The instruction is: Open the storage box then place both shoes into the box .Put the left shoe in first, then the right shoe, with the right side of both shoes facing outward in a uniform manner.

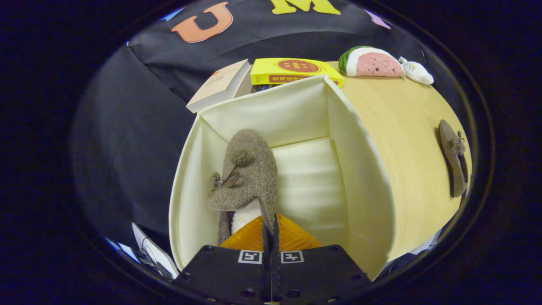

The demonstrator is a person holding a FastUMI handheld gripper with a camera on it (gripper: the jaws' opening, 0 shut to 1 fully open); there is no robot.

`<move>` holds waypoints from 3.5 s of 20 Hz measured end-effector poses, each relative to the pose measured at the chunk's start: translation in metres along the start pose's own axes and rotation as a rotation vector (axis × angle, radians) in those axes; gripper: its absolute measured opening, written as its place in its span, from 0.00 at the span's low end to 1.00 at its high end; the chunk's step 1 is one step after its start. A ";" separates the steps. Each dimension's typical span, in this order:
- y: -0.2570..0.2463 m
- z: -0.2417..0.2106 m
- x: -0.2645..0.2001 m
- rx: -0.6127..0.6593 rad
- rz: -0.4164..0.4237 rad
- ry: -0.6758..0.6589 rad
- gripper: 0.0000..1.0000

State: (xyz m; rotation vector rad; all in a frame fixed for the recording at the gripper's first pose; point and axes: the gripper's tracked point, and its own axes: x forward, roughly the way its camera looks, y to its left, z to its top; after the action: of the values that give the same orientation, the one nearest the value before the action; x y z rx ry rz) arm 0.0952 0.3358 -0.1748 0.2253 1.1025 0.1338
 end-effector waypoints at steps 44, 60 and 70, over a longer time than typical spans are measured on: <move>-0.508 0.072 -0.109 -0.178 -0.352 0.073 0.95; -0.482 0.064 -0.090 0.037 -0.062 0.121 0.00; -0.425 0.084 -0.159 0.167 0.051 0.087 0.00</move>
State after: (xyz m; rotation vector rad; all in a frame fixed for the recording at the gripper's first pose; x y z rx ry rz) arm 0.0974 -0.1207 -0.1058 0.4006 1.1959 0.0971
